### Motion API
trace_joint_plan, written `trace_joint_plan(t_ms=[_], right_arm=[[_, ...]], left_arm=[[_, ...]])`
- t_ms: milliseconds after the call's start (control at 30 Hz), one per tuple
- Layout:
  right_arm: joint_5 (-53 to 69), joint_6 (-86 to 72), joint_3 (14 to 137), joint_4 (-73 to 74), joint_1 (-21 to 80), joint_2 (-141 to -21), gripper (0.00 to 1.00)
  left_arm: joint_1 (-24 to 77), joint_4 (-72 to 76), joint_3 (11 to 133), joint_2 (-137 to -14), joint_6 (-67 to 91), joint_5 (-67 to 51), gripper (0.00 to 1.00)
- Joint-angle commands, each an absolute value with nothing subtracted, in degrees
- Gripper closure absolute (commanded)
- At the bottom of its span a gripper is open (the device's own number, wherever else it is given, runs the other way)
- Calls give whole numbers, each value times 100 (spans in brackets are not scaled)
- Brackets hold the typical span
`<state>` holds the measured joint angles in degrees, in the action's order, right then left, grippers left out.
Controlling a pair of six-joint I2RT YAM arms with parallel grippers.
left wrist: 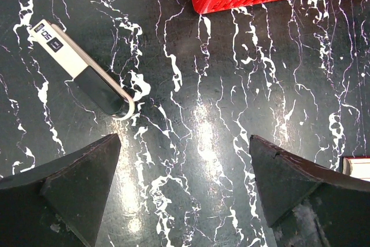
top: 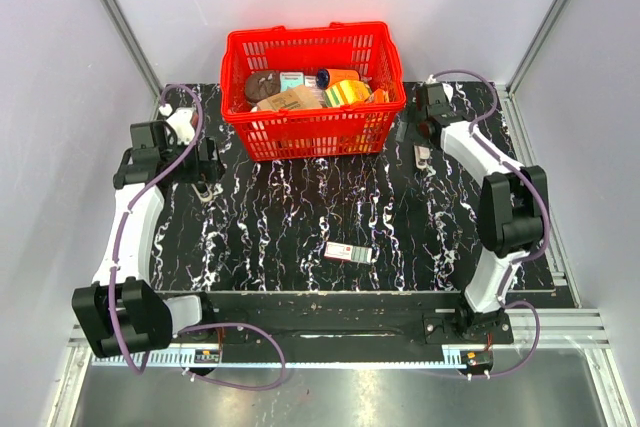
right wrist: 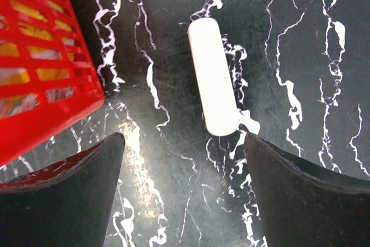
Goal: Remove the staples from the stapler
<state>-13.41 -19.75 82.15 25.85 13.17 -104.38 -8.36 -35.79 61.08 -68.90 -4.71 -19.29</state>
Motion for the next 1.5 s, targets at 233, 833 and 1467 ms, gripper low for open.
trace_joint_plan(t_ms=[233,833,1467], right_arm=[[-2039,-1485,8552,2479,1327,-11118,21],[-1811,-1696,8437,2364,1063,-11478,45],[-1468,-2469,7051,2408,1142,-9372,87]], left_arm=[[-879,-3357,5862,-6803,-650,-2118,1],[-888,-3551,5783,-6680,-826,-2189,1],[-879,-4384,6099,-6320,-1055,-2154,1]])
